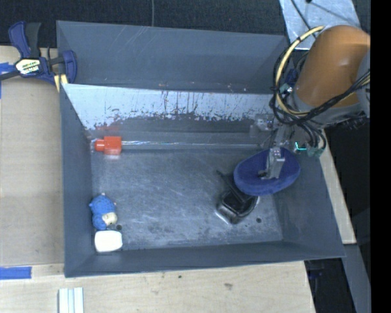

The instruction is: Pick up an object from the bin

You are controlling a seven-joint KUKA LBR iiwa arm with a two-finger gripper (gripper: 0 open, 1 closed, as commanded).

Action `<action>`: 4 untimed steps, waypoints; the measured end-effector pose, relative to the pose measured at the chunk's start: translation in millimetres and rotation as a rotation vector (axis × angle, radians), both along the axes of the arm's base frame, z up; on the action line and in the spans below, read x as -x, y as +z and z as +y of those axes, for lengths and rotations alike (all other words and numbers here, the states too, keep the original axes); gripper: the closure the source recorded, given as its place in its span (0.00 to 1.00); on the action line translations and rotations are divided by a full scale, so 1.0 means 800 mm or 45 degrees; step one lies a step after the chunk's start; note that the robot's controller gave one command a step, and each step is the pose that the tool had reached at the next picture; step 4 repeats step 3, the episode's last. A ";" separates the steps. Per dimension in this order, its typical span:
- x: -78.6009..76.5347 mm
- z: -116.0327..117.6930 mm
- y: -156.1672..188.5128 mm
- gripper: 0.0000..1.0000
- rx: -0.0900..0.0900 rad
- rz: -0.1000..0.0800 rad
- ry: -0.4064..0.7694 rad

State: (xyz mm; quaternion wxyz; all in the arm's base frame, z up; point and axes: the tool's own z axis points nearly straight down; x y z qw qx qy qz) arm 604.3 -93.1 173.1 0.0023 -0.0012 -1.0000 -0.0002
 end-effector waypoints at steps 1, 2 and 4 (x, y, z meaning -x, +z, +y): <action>0.042 -0.017 -0.092 0.00 0.006 -0.029 0.462; 0.043 -0.017 -0.093 1.00 0.006 -0.023 0.465; 0.094 0.051 0.063 1.00 0.001 -0.019 0.510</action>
Offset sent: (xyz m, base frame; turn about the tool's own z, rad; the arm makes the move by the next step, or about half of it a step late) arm -0.0493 -0.0153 -0.1031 -0.4075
